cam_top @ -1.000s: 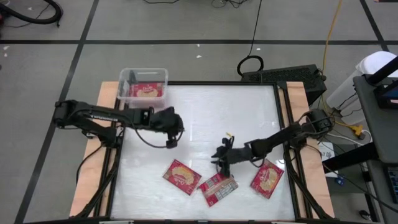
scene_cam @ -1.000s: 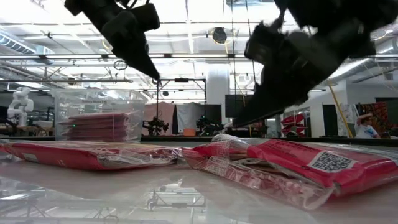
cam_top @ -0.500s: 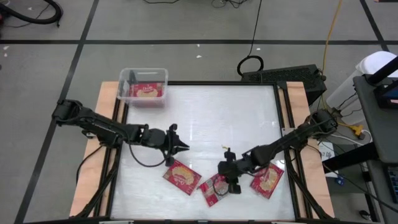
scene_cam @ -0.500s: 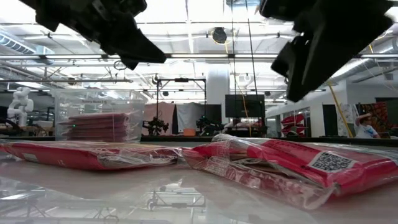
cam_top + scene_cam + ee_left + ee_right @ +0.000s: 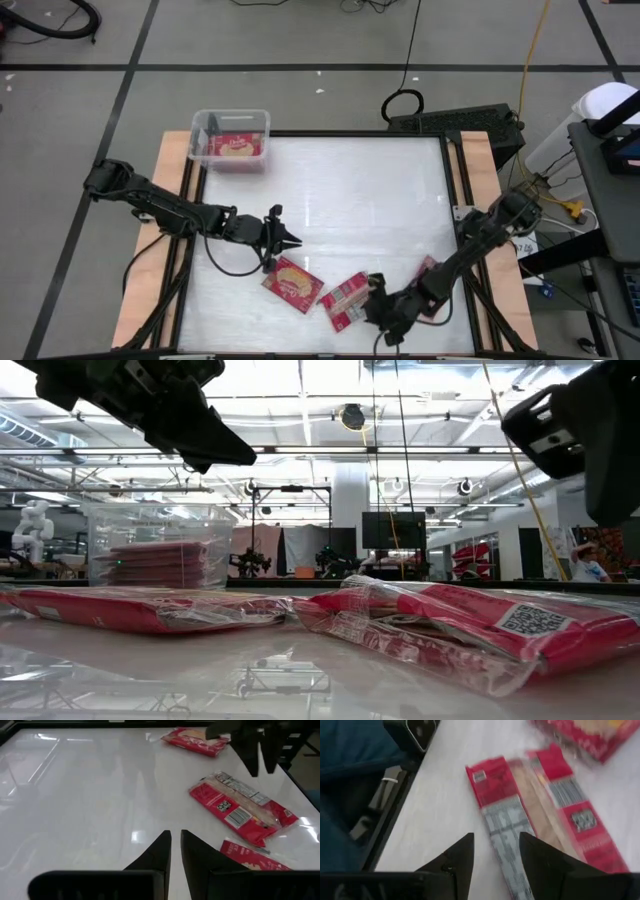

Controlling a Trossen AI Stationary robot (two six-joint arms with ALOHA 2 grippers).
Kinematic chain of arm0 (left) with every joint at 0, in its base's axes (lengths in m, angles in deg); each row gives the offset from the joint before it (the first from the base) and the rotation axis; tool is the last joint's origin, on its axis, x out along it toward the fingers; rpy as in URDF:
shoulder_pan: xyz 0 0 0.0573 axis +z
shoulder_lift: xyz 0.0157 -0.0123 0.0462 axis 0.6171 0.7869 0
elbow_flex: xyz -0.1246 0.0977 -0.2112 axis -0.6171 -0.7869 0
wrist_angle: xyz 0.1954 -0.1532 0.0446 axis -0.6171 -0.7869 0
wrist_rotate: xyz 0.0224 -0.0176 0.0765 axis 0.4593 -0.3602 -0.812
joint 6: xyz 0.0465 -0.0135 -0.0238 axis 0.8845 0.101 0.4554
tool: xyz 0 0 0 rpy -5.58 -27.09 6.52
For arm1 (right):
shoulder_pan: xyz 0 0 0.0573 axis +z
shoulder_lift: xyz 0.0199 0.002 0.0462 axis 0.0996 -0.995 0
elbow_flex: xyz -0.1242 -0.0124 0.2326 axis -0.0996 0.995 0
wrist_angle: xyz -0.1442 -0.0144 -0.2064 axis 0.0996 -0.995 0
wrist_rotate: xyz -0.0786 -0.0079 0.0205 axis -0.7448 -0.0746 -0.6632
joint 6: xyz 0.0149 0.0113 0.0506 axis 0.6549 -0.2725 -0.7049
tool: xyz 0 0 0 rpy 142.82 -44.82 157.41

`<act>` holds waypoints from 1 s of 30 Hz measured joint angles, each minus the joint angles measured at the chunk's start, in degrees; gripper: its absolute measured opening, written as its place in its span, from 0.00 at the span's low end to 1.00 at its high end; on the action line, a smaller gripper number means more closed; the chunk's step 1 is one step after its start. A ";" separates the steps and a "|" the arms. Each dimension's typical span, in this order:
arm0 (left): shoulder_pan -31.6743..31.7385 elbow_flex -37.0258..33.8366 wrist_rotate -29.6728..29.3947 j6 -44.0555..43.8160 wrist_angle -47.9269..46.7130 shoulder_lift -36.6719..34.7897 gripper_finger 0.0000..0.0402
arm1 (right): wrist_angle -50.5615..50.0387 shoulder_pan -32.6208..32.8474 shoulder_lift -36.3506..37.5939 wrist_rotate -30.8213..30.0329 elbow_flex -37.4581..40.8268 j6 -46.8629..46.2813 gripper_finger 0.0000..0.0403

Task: Sort popcorn bags into baskets
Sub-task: Put the red popcorn bag into the transparent container

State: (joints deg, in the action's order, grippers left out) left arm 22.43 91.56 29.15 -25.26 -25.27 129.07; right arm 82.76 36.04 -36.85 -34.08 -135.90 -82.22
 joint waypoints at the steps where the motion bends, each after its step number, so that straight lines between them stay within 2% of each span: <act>1: 0.00 0.00 0.00 0.00 0.09 0.00 0.12 | 0.74 0.56 -0.63 -1.69 0.00 1.01 0.38; 5: 0.00 0.00 -0.03 0.03 0.42 0.00 0.12 | 4.85 1.18 -3.88 -5.73 0.00 4.03 0.38; 11: 0.00 0.00 -0.05 0.09 0.88 0.00 0.12 | 8.72 1.12 -8.17 -6.42 0.04 5.56 0.38; 19: 0.00 0.00 -0.05 0.42 0.91 0.00 0.12 | 9.55 0.95 -10.28 -6.92 -0.07 9.14 0.36; 23: 0.00 0.00 -0.05 0.42 1.33 0.00 0.12 | 9.85 0.33 -10.43 -8.02 -0.07 10.72 0.26; 28: 0.00 0.00 -0.05 0.43 2.08 0.00 0.12 | 10.06 -0.66 -10.51 -7.75 -0.05 11.48 0.05; 30: 0.00 0.00 -0.05 0.90 2.59 0.00 0.12 | 10.16 -0.78 -10.33 -7.73 -0.02 11.48 0.02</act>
State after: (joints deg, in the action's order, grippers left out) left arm 22.43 91.56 29.10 -24.35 -22.68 129.07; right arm 92.93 35.26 -47.18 -41.81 -135.92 -70.74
